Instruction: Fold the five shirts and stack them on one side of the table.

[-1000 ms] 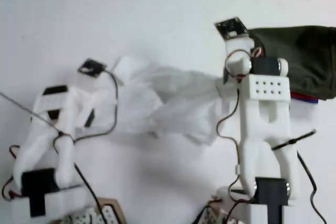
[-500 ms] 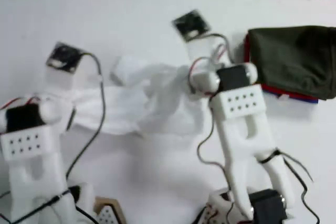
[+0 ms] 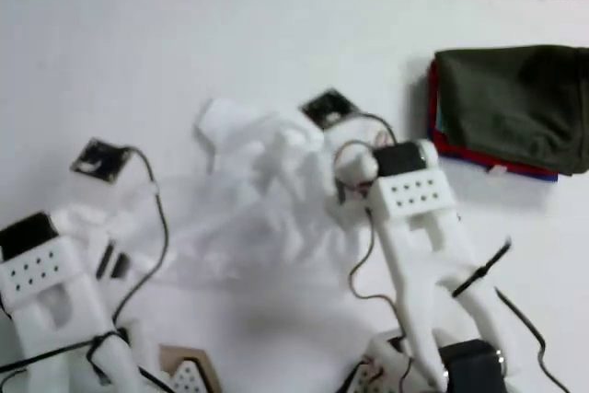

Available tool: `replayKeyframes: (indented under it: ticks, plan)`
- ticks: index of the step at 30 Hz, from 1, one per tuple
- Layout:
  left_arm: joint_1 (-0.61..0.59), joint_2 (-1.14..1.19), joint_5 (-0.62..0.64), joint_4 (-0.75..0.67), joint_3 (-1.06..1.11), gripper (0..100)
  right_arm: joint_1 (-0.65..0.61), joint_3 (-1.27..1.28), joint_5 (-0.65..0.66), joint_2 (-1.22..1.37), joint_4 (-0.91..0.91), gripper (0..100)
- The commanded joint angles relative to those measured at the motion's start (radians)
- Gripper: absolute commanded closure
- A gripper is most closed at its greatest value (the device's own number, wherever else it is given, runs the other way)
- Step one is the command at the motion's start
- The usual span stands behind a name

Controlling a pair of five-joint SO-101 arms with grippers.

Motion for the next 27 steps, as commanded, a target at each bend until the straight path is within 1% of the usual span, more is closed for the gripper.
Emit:
replayKeyframes:
  ticks: [1,4,7,10,13,17,21,24,27]
  plan:
    - [-0.011,-0.02,0.049,-0.031,-0.07,77,0.139,0.061,0.028,-0.041,-0.096,98.0]
    - [-0.009,-0.015,0.071,-0.064,-0.082,77,0.275,0.089,0.026,-0.041,-0.196,98.0]
    - [-0.009,-0.015,0.069,-0.21,0.033,77,0.384,0.078,0.026,-0.041,-0.246,98.0]
    - [0.012,-0.015,0.072,-0.373,0.157,77,0.409,0.068,0.026,-0.041,-0.242,98.0]
    - [0.081,-0.015,0.072,-0.45,0.234,77,0.387,0.064,0.026,-0.041,-0.225,98.0]
    - [0.167,-0.015,0.072,-0.463,0.286,77,0.369,0.032,0.026,-0.042,-0.163,97.9]
    - [0.201,-0.014,0.071,-0.456,0.291,77,0.351,-0.089,0.026,-0.042,-0.03,96.5]
    - [0.201,-0.014,0.06,-0.428,0.274,77,0.329,-0.222,0.02,-0.042,0.096,88.2]
    - [0.203,-0.014,0.005,-0.305,0.208,77,0.303,-0.325,0.02,-0.042,0.174,80.0]
